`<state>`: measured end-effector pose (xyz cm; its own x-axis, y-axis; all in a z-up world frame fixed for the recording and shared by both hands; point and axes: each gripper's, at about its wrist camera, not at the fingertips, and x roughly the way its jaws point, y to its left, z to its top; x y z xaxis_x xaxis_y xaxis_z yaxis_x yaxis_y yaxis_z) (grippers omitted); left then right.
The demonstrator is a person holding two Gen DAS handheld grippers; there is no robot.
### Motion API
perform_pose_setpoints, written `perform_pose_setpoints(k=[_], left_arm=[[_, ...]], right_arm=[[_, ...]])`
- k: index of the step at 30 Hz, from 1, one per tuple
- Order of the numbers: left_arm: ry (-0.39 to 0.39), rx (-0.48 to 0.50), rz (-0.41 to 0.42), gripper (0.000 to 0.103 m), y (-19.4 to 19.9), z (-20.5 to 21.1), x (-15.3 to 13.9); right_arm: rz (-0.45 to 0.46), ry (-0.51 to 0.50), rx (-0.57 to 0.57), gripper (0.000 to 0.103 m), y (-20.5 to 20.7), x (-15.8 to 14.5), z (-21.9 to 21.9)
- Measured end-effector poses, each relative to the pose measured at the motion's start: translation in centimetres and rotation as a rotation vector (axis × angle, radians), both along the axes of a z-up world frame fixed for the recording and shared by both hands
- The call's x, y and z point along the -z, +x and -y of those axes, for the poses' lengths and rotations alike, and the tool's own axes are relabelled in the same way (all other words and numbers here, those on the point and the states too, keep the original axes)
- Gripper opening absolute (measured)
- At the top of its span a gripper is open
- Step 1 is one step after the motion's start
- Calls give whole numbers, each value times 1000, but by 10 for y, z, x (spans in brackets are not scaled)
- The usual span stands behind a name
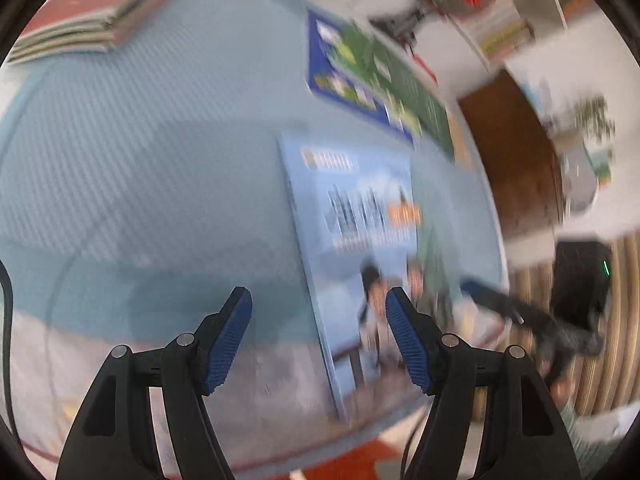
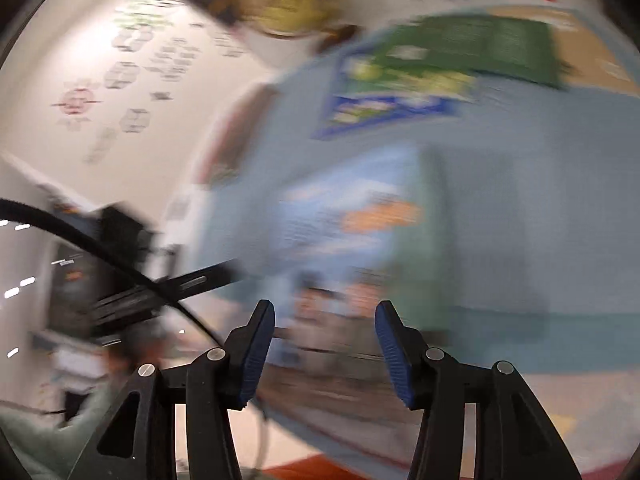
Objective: Organize books
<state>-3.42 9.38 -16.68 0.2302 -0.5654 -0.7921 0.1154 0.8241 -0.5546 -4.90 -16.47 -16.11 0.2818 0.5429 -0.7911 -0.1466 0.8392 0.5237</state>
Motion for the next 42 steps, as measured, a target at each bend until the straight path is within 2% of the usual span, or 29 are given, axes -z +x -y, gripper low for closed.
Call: perform_pose_setpoints(k=[3, 4, 5, 7, 11, 12, 14, 16, 18, 21, 22, 23, 26, 30, 33, 36, 39, 42], left_arm=[[58, 57, -17, 65, -16, 21, 11], [81, 56, 16, 63, -21, 24, 9], [81, 69, 13, 61, -23, 29, 10], [67, 63, 3, 55, -23, 32, 10], [32, 46, -1, 49, -22, 32, 10], [0, 28, 1, 49, -20, 28, 7], [-126, -10, 34, 49, -20, 15, -9], [-202, -22, 68, 49, -18, 10, -25], [-183, -12, 88, 49, -15, 14, -27], [-44, -16, 72, 47, -8, 24, -12], [-8, -27, 59, 44, -6, 25, -4], [-5, -38, 44, 42, -3, 24, 2], [-61, -73, 6, 38, -1, 13, 9], [-278, -120, 6, 38, -2, -2, -7], [-321, -113, 3, 38, -1, -3, -5], [-384, -154, -77, 38, 5, -11, 16], [-377, -164, -87, 38, 4, -6, 17], [-290, -121, -68, 38, 7, 7, 11]], right_arm=[[-5, -161, 40, 49, -9, 18, 5], [-3, -177, 43, 41, -11, 21, 4], [-4, -193, 44, 37, -14, 26, 3], [3, -223, 41, 35, -20, 33, -3], [8, -204, 36, 35, -23, 30, -15], [12, -210, 40, 35, -22, 29, -18], [14, -171, 60, 35, -22, 27, -14], [-21, -57, 100, 35, -19, 31, -1], [-54, -15, 124, 35, -21, 38, 5], [-40, -16, 137, 37, -25, 38, 3], [-38, -20, 143, 38, -24, 38, 2], [-36, -21, 145, 38, -24, 39, 2], [-26, -29, 148, 38, -23, 38, -1], [-17, -29, 161, 41, -26, 36, -4], [-13, -24, 170, 44, -31, 36, -4], [-12, -20, 173, 45, -33, 36, -3], [-13, -20, 182, 46, -36, 35, -1], [-27, -19, 193, 46, -36, 34, -2]])
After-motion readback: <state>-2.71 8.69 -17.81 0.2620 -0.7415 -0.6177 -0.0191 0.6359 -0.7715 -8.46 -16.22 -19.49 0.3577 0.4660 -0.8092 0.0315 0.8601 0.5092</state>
